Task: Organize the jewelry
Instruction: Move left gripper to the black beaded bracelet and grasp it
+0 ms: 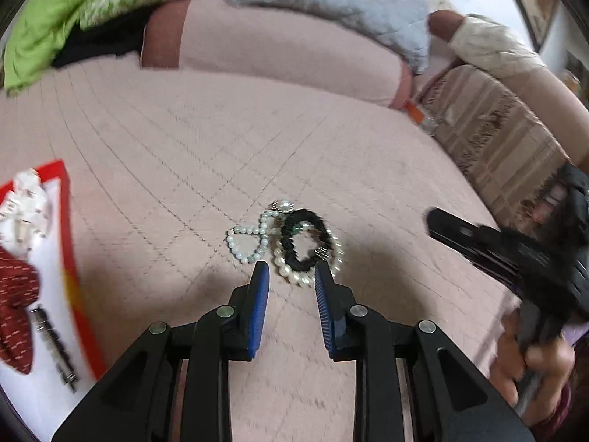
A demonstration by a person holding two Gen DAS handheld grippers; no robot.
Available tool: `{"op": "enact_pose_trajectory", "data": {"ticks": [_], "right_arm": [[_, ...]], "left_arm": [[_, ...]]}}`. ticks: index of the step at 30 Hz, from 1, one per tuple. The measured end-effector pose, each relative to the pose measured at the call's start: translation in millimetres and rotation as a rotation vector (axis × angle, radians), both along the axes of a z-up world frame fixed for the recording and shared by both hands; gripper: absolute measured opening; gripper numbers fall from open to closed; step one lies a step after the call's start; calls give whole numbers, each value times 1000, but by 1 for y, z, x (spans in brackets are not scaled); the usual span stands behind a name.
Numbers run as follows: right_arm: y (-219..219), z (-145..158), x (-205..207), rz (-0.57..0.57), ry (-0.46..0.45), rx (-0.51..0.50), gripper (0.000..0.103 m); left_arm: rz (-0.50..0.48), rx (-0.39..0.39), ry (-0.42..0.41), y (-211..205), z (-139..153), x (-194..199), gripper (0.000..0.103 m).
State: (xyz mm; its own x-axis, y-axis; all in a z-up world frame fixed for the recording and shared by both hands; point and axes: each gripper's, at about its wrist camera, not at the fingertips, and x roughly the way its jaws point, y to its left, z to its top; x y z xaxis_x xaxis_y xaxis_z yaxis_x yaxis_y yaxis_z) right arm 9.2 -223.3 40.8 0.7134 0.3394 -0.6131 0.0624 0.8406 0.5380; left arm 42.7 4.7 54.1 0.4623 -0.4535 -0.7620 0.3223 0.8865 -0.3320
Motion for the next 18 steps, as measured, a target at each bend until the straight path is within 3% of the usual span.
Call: {"op": "enact_pose_trajectory", "data": {"ticks": [5,11,13,15,18], "right_arm": [[1,0,3,19,-1,9,22],[2,0,6,40,-9,21,22],[3,0,7,43,-9,24,22],[1,-1,8,40,-6,21,22],[-2,-2,9,29,-2,29,22]], "left_arm": [[32,9,40,-11,-18,24,24],[-9,95,32,-40,-32,32,24],[-3,136,13,-48,-33,34,22],[-5,142,2,-51,-33,35,9],[-14,113,-52,-47,-14,28,8]]}}
